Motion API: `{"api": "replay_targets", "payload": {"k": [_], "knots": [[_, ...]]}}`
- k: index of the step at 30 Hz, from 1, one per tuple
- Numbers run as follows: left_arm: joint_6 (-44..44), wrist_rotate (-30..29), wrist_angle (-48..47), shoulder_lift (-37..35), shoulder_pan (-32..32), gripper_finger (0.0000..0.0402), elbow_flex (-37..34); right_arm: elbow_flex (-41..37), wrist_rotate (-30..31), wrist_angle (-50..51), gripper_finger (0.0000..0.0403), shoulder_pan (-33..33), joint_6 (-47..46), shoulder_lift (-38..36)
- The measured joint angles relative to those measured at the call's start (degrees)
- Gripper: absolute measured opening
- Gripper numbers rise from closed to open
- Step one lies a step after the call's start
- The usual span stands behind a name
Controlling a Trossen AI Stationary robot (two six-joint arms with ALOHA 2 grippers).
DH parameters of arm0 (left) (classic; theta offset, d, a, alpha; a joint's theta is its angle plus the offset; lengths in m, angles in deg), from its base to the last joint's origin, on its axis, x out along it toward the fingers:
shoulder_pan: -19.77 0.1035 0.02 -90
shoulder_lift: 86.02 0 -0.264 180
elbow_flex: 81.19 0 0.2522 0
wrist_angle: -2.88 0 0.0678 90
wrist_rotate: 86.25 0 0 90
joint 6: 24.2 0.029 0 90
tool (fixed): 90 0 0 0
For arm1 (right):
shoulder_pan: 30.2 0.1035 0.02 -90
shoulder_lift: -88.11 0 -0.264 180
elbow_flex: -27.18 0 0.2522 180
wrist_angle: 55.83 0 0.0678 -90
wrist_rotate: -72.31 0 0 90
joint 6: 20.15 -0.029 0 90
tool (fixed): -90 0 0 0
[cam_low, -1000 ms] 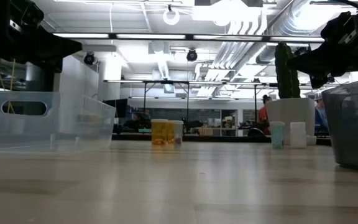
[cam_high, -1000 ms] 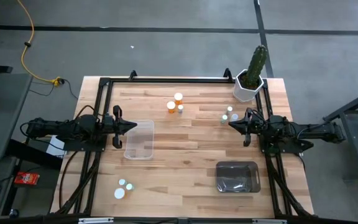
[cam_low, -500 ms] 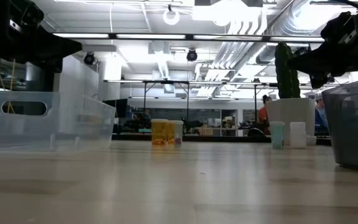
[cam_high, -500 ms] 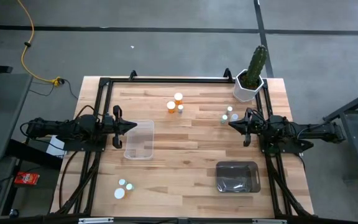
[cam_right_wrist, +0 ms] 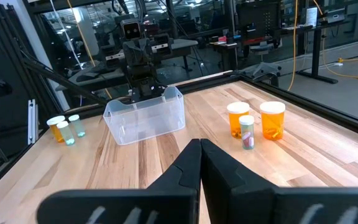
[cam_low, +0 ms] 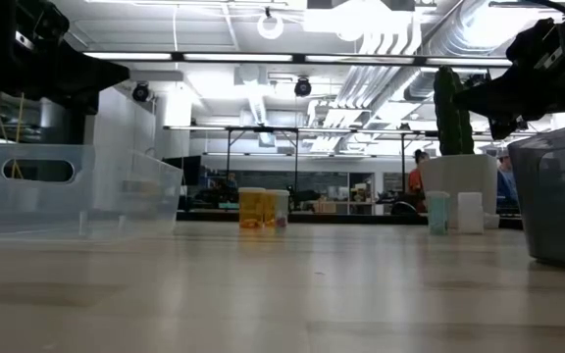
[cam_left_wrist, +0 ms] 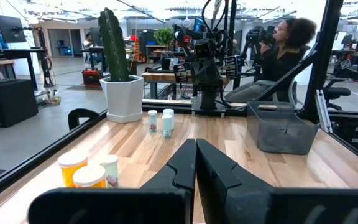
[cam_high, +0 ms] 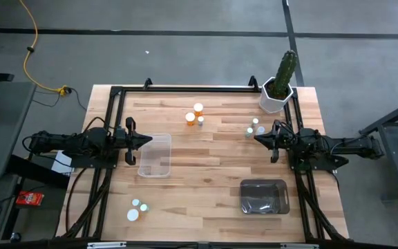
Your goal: Pick and place medicine bottles into bin by pill shape (circle, oval)
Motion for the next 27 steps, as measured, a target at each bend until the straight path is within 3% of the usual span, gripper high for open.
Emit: {"api": "replay_targets", "payload": {"k": [27], "knots": [[0.00, -0.11, 0.00, 0.02, 0.00, 0.0001, 0.02, 0.00, 0.21, -1.78, 0.0000, 0.00, -0.99, 0.02]]}}
